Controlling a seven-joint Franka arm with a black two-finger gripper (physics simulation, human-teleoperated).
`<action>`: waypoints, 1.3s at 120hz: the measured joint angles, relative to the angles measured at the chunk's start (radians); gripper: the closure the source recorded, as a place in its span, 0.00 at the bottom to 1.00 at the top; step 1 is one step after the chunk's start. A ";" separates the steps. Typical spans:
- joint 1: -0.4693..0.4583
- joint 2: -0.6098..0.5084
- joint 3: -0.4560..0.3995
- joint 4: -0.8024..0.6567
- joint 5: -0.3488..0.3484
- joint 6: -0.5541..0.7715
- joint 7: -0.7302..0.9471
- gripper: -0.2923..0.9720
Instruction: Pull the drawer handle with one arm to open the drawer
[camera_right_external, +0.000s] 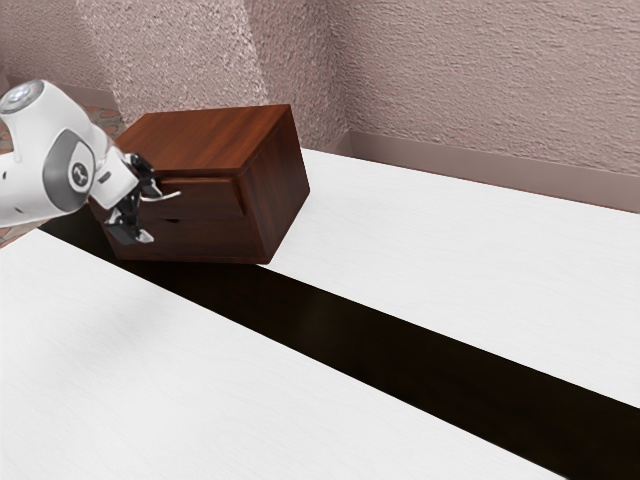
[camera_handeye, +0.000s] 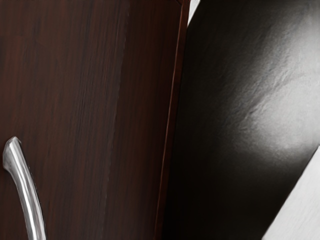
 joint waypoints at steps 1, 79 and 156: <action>0.000 -0.002 0.000 -0.002 0.000 0.000 0.000 0.24; -0.002 -0.233 0.002 -0.278 -0.001 0.027 -0.004 0.24; 0.030 -0.179 0.007 -0.253 -0.043 0.085 -0.014 0.22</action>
